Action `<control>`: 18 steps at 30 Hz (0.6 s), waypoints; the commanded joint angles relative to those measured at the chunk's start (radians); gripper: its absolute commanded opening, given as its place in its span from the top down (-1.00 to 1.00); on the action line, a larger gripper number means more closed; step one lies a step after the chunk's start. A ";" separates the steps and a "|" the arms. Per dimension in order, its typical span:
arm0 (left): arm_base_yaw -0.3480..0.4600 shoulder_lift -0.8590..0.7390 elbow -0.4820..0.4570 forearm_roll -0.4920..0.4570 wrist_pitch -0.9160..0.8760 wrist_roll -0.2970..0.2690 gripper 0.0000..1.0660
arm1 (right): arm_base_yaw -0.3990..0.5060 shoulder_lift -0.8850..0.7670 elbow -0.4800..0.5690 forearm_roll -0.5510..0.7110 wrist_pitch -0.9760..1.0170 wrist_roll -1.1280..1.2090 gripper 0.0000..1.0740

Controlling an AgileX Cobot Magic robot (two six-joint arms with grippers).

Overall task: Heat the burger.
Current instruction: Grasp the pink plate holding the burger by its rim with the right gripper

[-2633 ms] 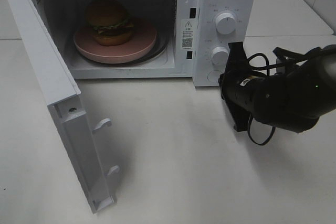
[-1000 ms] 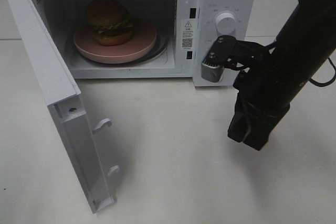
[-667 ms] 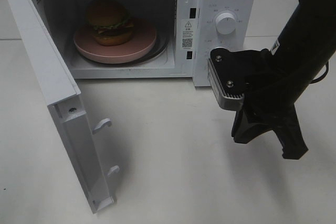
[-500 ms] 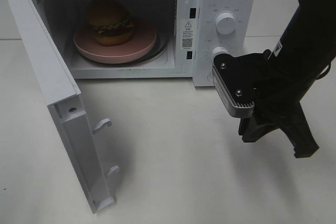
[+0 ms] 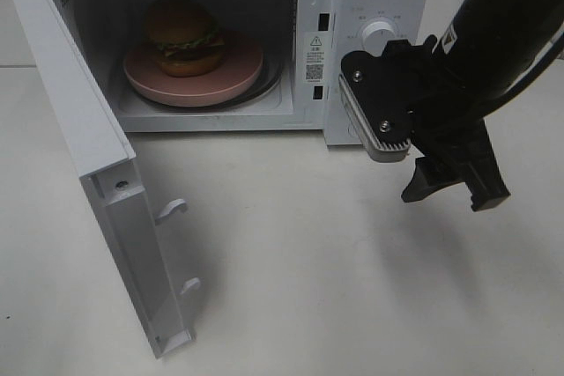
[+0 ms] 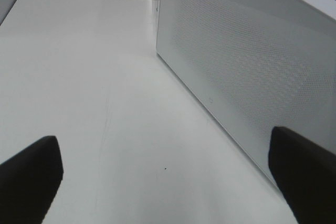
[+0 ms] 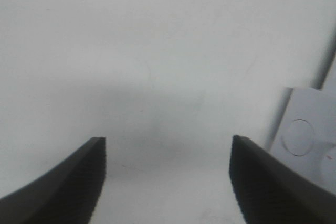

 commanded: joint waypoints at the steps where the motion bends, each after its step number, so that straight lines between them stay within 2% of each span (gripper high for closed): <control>1: 0.001 -0.021 0.004 -0.010 -0.001 -0.004 -0.88 | 0.025 -0.007 -0.023 -0.056 -0.038 0.088 -0.60; 2: 0.001 -0.021 0.004 -0.010 -0.001 -0.004 -0.88 | 0.036 -0.007 -0.031 -0.080 -0.056 0.111 -0.64; 18: 0.001 -0.021 0.004 -0.010 -0.001 -0.004 -0.88 | 0.101 0.024 -0.093 -0.205 -0.222 0.144 -0.62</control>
